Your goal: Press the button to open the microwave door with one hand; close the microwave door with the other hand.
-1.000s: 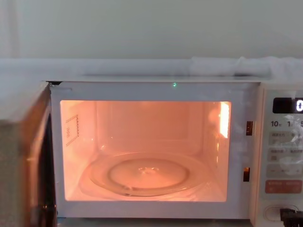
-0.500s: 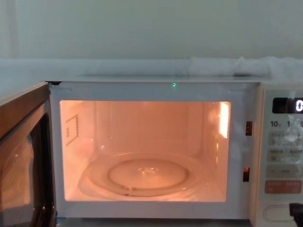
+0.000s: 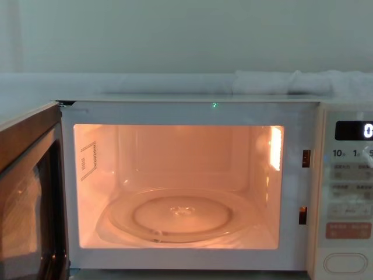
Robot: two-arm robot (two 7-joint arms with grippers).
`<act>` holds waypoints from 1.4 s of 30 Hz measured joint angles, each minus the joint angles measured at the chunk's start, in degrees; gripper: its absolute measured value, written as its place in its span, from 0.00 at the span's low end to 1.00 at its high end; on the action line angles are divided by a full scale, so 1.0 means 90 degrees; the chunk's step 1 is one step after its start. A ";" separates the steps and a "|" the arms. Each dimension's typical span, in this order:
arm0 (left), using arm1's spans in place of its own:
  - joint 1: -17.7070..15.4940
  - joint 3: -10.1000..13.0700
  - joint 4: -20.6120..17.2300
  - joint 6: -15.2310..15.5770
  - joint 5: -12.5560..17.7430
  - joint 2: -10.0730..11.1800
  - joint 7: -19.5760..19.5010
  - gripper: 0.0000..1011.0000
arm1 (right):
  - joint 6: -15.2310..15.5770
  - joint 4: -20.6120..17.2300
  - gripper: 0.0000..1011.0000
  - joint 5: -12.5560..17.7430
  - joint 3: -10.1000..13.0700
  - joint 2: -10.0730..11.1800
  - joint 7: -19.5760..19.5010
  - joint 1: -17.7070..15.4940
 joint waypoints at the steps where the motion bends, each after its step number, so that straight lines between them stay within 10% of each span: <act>1: 0.0000 0.0000 0.0000 0.0000 0.0000 0.0000 0.0000 0.99 | -0.0052 -0.0005 0.00 0.0014 0.0034 0.0025 0.0018 -0.0017; 13: 0.0000 0.0000 0.0000 0.0000 0.0000 0.0000 0.0000 0.99 | -0.0785 -0.0010 0.00 0.0202 0.0285 0.0213 0.0136 -0.0242; 27: 0.0000 0.0000 0.0000 0.0000 0.0000 0.0000 0.0000 0.99 | -0.0879 -0.0029 0.00 0.0203 0.0238 0.0193 0.0120 -0.0295; 42: 0.0000 0.0000 0.0000 0.0000 0.0000 0.0000 0.0000 0.99 | -0.0860 -0.0031 0.41 0.0201 0.0249 0.0199 0.0123 -0.0284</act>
